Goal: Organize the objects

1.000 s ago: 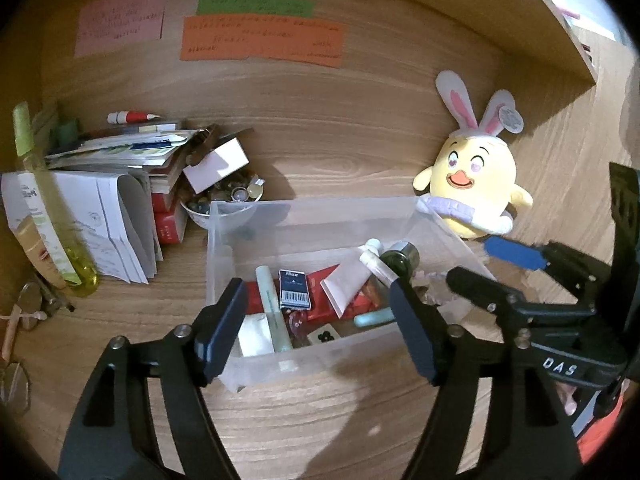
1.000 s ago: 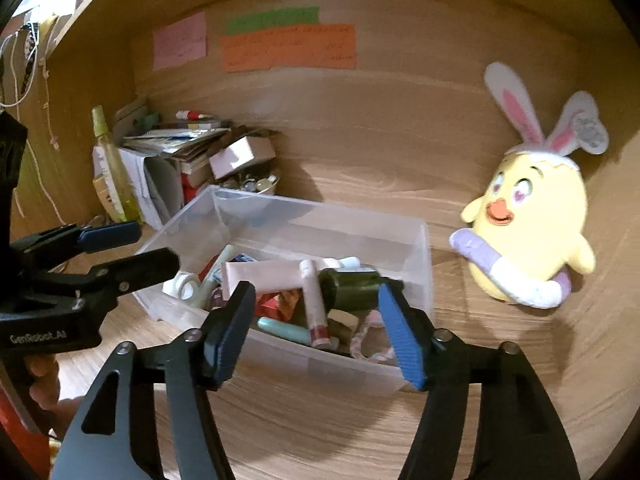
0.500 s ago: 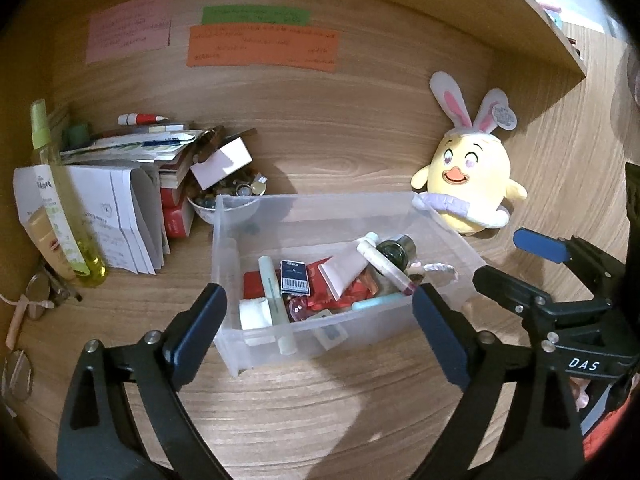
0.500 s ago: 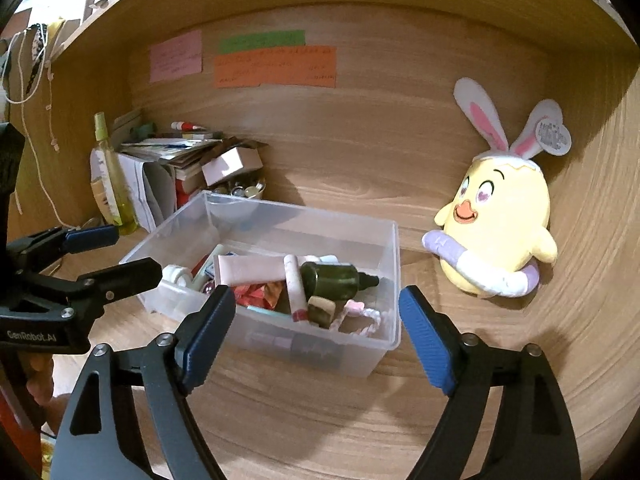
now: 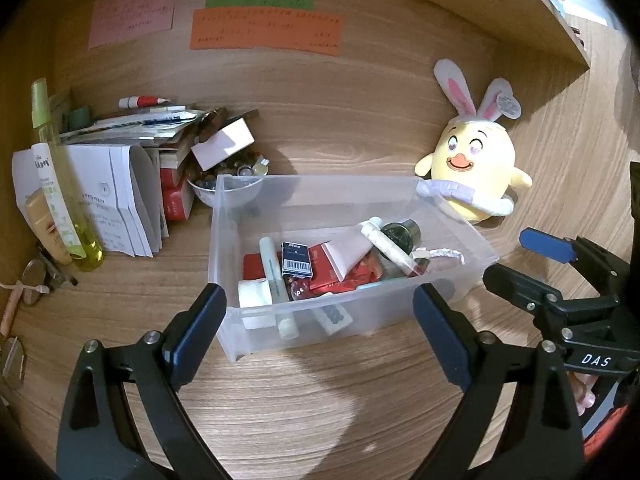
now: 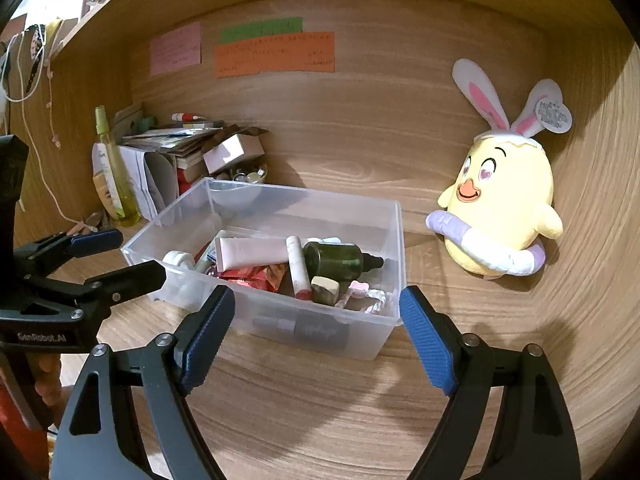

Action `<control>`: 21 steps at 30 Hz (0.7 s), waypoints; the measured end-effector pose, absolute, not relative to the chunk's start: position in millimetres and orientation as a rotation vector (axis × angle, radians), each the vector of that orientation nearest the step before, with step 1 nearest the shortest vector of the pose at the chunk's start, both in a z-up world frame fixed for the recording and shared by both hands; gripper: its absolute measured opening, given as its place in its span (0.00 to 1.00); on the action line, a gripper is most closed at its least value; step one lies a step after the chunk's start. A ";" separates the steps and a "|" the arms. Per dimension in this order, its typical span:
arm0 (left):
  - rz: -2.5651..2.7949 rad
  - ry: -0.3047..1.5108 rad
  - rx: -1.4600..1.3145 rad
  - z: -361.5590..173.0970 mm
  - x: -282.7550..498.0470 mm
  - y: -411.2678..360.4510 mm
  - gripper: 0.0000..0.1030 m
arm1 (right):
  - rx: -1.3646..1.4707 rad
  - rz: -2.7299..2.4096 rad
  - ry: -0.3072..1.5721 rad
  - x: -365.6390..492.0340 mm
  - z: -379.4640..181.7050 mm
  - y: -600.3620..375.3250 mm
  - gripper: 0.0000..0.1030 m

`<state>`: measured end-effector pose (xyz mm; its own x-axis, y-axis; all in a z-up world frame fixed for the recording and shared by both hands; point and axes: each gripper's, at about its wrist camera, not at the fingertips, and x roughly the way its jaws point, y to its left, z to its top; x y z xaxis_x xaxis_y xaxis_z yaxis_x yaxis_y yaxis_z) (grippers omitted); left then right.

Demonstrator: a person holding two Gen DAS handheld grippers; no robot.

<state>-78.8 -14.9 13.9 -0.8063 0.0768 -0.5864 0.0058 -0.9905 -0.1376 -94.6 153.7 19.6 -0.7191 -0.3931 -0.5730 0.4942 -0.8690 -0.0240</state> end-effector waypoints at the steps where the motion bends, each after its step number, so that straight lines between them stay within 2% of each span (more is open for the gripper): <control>1: 2.944 -0.208 -0.966 13.6 -79.1 -15.0 0.93 | 0.789 -2.524 0.241 -94.9 19.1 153.6 0.80; 21: 2.937 -0.229 -0.986 11.3 -82.4 -15.8 0.93 | 0.816 -2.497 0.222 -100.1 14.8 153.8 0.80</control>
<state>-82.4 -15.8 11.3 -0.7982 0.0797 -0.5971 0.0140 -0.9885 -0.1506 -100.1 153.8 14.8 -0.6953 -0.4096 -0.5906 0.5072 -0.8619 0.0006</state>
